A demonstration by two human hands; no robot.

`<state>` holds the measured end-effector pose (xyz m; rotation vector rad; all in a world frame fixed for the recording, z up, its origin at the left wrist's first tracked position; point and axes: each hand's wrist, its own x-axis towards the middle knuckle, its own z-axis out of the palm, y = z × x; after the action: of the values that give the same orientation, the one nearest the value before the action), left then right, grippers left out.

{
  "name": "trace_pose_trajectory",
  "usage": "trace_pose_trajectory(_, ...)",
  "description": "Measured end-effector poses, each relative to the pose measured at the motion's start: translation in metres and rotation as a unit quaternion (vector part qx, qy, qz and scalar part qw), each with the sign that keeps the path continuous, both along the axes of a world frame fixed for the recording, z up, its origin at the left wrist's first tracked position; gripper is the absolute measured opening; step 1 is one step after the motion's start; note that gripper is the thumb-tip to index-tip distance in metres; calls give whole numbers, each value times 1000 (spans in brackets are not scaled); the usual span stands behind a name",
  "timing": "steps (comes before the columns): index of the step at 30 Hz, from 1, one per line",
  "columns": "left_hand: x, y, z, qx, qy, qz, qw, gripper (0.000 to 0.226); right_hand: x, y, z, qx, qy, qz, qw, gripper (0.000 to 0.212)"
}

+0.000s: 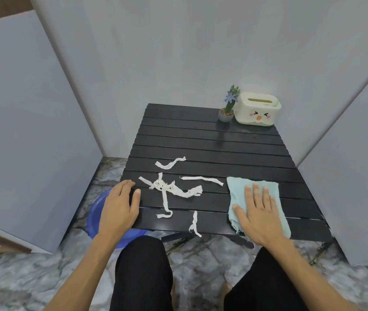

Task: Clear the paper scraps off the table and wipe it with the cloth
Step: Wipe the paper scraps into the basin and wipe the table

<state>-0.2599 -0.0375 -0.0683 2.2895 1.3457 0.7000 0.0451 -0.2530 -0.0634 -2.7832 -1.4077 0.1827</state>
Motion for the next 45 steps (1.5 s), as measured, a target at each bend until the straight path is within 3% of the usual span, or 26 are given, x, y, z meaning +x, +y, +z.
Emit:
trace_pose_trajectory(9,6,-7,3,-22,-83,67,994,46,-96,50,-12,115,16,-47,992,70)
trace_pose_trajectory(13,6,-9,5,-27,-96,75,992,53,-127,82,-12,110,31,-63,991,68)
trace_pose_trajectory(24,1,-8,5,-29,-110,78,990,59,-165,189,-3,147,99,4,984,51)
trace_pose_trajectory(26,0,-7,3,-34,-101,77,991,59,-161,198,1,196,139,13,971,45)
trace_pose_trajectory(30,-2,-6,0,-37,-65,68,995,64,-144,182,23,313,274,-2,909,22)
trace_pose_trajectory(34,-1,-4,-1,-47,-41,66,996,68,-116,140,60,370,292,-66,879,28)
trace_pose_trajectory(40,0,-5,-1,-49,-28,68,996,67,-53,114,93,414,201,-85,884,28)
trace_pose_trajectory(45,1,-6,1,-47,-20,72,996,66,-33,132,54,307,187,-15,933,34)
